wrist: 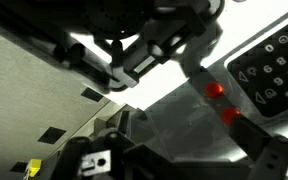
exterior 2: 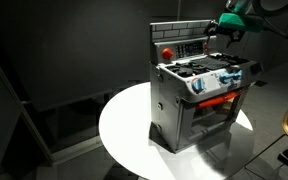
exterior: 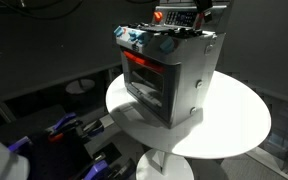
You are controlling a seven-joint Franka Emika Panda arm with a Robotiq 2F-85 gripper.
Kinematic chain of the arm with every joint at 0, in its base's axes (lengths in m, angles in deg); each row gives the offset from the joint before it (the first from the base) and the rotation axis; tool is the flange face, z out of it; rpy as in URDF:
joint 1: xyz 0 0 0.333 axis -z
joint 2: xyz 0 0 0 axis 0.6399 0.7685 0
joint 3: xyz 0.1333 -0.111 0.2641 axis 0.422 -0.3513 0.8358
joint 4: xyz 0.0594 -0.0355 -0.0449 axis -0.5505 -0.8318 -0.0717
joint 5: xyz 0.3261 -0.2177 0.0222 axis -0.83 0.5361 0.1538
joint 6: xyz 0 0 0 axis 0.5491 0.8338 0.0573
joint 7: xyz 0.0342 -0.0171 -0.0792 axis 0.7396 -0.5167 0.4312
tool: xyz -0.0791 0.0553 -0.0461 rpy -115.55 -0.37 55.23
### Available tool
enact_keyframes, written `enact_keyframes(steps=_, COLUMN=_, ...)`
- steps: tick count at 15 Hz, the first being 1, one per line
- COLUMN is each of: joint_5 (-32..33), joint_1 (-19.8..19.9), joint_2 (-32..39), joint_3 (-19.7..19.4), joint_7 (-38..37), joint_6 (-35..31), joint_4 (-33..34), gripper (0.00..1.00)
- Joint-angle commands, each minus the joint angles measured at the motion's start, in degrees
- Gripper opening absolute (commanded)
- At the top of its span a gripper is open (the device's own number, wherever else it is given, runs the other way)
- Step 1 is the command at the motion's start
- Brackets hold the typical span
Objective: Press the two orange buttons on the right side of the microwave oven controlling panel starting with the top button then the bottom button
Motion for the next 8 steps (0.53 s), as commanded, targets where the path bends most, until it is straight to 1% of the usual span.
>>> enact_keyframes(steps=1, joint_5=-2.5, joint_1=-0.1, joint_2=-2.8, joint_3=-0.5, joint_7=3.8, joint_6=4.6, joint_4=-0.8, gripper=1.0)
enact_keyframes(steps=8, joint_5=-7.9, joint_1=0.3, joint_2=-4.4, joint_3=-0.1, joint_7=9.7, joint_6=11.6, joint_4=-1.1, gripper=1.0)
